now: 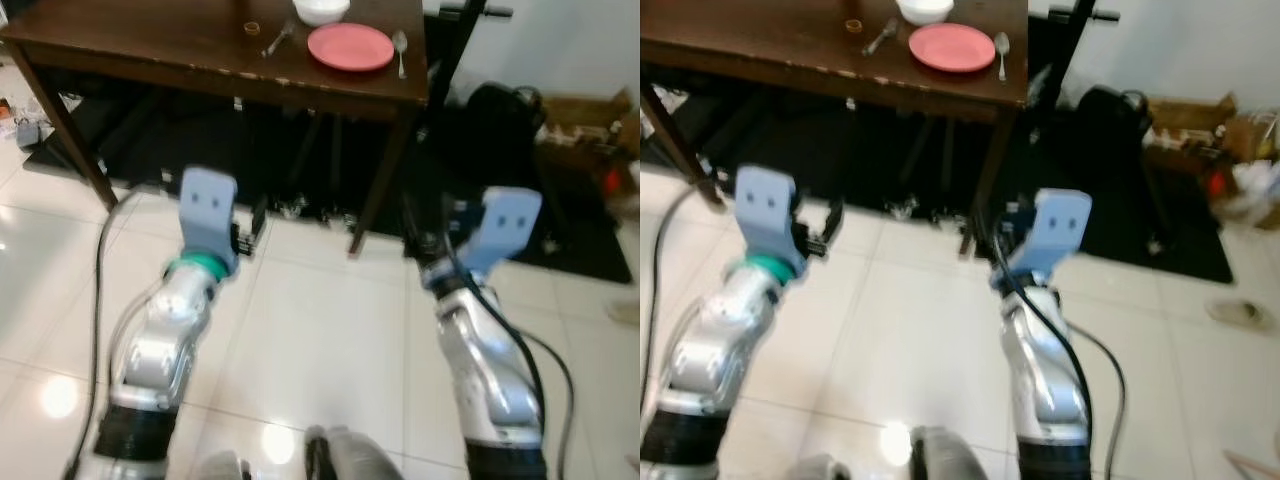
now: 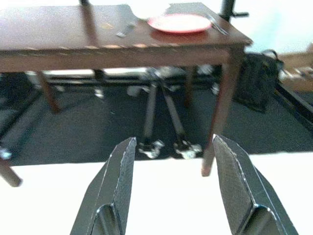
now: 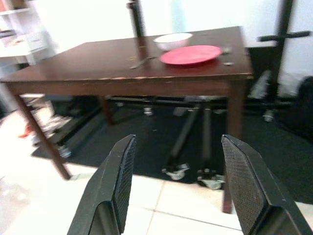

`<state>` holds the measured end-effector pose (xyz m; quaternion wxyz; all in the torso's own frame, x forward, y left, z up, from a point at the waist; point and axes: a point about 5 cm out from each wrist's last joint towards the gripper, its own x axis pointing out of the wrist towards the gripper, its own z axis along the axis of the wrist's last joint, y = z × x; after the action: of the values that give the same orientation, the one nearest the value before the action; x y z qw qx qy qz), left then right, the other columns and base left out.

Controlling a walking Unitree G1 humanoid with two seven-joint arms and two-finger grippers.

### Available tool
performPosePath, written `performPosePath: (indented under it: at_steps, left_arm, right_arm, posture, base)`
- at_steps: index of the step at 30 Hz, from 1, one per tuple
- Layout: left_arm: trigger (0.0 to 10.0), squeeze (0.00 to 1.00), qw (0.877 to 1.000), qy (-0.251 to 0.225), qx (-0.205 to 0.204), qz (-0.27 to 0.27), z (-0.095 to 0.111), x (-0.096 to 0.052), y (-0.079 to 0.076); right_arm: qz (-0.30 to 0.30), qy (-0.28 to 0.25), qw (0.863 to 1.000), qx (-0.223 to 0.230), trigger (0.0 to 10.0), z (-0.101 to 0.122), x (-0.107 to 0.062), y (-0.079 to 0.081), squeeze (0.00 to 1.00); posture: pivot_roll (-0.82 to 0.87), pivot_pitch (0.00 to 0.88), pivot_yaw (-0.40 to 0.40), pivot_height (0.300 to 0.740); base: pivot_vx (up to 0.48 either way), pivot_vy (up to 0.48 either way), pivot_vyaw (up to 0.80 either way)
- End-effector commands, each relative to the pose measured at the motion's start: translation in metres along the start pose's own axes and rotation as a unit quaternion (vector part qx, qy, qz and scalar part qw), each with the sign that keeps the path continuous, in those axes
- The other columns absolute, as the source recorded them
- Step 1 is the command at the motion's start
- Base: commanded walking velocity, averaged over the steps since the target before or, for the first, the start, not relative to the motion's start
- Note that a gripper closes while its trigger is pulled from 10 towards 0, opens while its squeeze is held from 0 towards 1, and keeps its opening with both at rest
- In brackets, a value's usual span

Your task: Setting the table

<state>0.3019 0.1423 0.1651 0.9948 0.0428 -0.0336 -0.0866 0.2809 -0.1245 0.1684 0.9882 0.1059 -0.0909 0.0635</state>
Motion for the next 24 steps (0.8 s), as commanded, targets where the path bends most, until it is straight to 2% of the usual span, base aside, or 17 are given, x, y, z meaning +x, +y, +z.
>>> performPosePath:
  at_steps: [1, 4, 24]
  left_arm:
    - [10.0, 0.00, 1.000, 0.006, -0.002, -0.004, -0.0020, 0.0006, -0.0030]
    - [10.0, 0.00, 1.000, 0.007, -0.003, -0.004, -0.0019, 0.0008, -0.0033]
    - [10.0, 0.00, 1.000, 0.010, 0.007, 0.027, -0.0017, 0.0031, 0.0007]
  right_arm:
    - [-0.002, 0.008, 1.000, -0.005, 10.0, -0.0025, -0.0007, -0.0029, 0.00]
    - [0.001, 0.008, 1.000, -0.006, 10.0, -0.0025, -0.0005, -0.0025, 0.00]
    - [0.027, 0.009, 1.000, -0.012, 10.0, -0.0036, 0.0001, 0.0036, 0.00]
  posture:
    - [0.00, 0.000, -0.005, 0.740]
    - [0.00, 0.000, -0.005, 0.740]
    - [0.01, 0.000, -0.006, 0.740]
  base:
    - [0.000, 0.000, 0.00]
    - [0.000, 0.000, 0.30]
    - [0.000, 0.000, 0.79]
